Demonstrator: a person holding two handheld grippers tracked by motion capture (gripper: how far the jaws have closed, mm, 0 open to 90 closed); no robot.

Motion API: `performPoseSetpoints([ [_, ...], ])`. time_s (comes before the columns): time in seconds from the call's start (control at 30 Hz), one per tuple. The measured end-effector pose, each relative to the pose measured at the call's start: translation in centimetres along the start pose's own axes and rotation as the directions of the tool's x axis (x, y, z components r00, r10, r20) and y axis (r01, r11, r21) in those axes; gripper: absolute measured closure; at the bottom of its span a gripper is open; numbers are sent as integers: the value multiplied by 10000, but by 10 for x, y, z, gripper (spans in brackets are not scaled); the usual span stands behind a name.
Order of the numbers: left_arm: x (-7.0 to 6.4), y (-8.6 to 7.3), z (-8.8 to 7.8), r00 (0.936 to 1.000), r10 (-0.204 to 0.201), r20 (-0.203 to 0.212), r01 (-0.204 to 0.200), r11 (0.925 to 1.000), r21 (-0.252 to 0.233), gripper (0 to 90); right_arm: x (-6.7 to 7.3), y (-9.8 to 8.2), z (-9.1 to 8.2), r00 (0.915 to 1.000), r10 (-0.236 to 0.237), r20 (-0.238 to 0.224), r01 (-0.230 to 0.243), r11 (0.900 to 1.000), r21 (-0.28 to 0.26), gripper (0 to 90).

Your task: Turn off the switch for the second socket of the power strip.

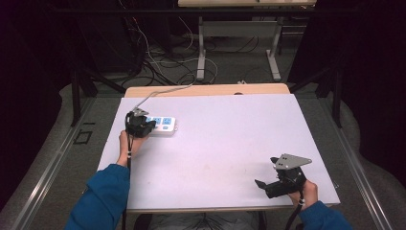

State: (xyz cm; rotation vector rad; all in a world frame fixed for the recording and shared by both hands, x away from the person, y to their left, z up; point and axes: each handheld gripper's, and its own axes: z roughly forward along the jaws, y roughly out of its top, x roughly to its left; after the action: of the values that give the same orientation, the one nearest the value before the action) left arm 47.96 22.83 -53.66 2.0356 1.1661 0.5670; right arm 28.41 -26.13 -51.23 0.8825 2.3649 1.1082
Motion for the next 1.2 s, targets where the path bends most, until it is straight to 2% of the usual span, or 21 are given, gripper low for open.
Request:
performPoseSetpoints([
  [0.07,1,0,1,10000,93,33,-94,9998,194,900,0,0,0,10000,6,-1,-6,10000,12,38],
  [0.2,0,-2,2,10000,87,-30,-87,9998,160,900,0,0,0,10000,-31,-35,31,10000,7,38],
  [0.33,1,-1,2,9996,283,-42,-282,9993,236,900,0,0,0,10000,-4,36,4,10000,-22,38],
  [0.53,-1,-2,3,9998,221,-24,-220,9997,146,900,0,0,1,10000,5,58,-5,10000,-52,38],
  [0.73,0,-2,2,9993,368,-12,-368,9990,243,900,0,0,0,10000,1,15,-1,10000,23,38],
  [0.83,0,-4,3,9996,272,-34,-272,9996,7,900,0,0,0,10000,4,25,-4,10000,3,39],
  [0.9,0,-3,2,9994,333,-17,-332,9994,124,900,0,0,0,10000,21,46,-21,10000,-47,39],
  [1.03,0,-4,2,9995,309,-37,-309,9995,34,900,0,0,0,10000,-59,61,59,10000,-38,39],
  [1.1,0,-4,3,9994,338,-36,-338,9994,4,900,0,0,0,10000,-52,59,52,10000,-39,39],
  [1.13,0,-4,1,9989,473,-48,-472,9987,173,900,0,0,0,10000,-50,60,50,10000,-37,39],
  [1.2,-1,-4,2,9990,452,-55,-452,9990,42,900,0,0,0,10000,-18,65,18,10000,-27,39],
])
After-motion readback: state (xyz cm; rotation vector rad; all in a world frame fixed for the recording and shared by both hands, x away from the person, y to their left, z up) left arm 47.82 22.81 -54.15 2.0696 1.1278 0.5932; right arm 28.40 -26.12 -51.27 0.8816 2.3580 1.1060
